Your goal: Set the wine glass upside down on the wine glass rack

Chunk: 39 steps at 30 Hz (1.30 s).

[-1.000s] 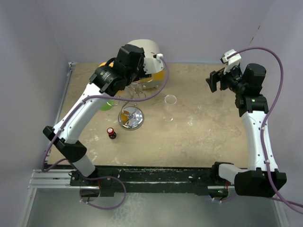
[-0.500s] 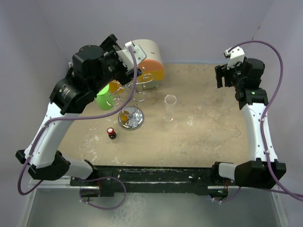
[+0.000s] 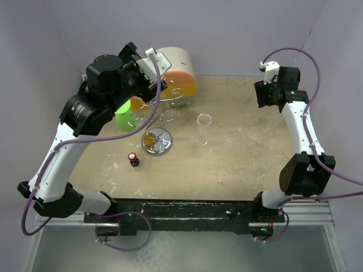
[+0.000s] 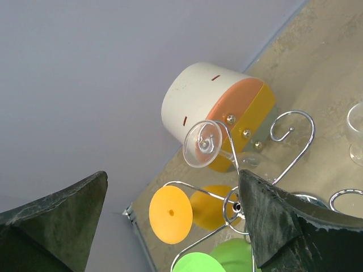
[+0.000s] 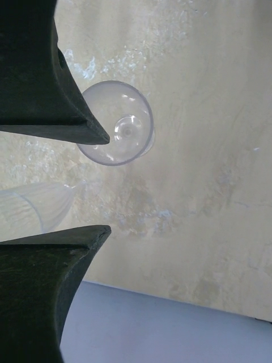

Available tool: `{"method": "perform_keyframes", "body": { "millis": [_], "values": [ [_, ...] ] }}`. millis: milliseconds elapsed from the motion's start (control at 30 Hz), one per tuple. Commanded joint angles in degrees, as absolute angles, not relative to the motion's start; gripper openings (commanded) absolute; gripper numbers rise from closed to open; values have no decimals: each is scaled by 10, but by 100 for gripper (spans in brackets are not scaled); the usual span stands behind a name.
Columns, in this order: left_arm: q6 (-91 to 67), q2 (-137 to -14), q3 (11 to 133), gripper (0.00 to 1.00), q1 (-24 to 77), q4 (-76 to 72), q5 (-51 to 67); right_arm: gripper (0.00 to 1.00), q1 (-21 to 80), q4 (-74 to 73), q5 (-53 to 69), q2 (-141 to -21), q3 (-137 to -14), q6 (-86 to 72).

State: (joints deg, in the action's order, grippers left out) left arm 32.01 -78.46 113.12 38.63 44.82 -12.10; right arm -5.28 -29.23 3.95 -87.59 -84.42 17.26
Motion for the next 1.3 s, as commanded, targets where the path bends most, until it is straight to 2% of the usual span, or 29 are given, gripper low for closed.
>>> {"method": "perform_keyframes", "body": {
  "millis": [0, 333, 633, 900, 1100, 1267],
  "values": [
    [307, -774, 1134, 99, 384, 417, -119, 59, -54, -305, 39, -879, -877, 173],
    [308, -779, 1139, 99, 383, 417, -124, 37, -53, -322, 58, -911, -892, 170],
    [312, -780, 1135, 99, 383, 416, -129, 22, -52, -345, 71, -923, -907, 172],
    [302, -784, 1134, 99, 379, 413, -146, 0, -52, -360, 87, -906, -930, 172],
    [271, -782, 1137, 99, 360, 407, -142, 0, -52, -366, 131, -876, -969, 168],
    [207, -773, 1136, 99, 325, 409, -77, 0, -51, -352, 186, -836, -989, 159]
  ]
}}
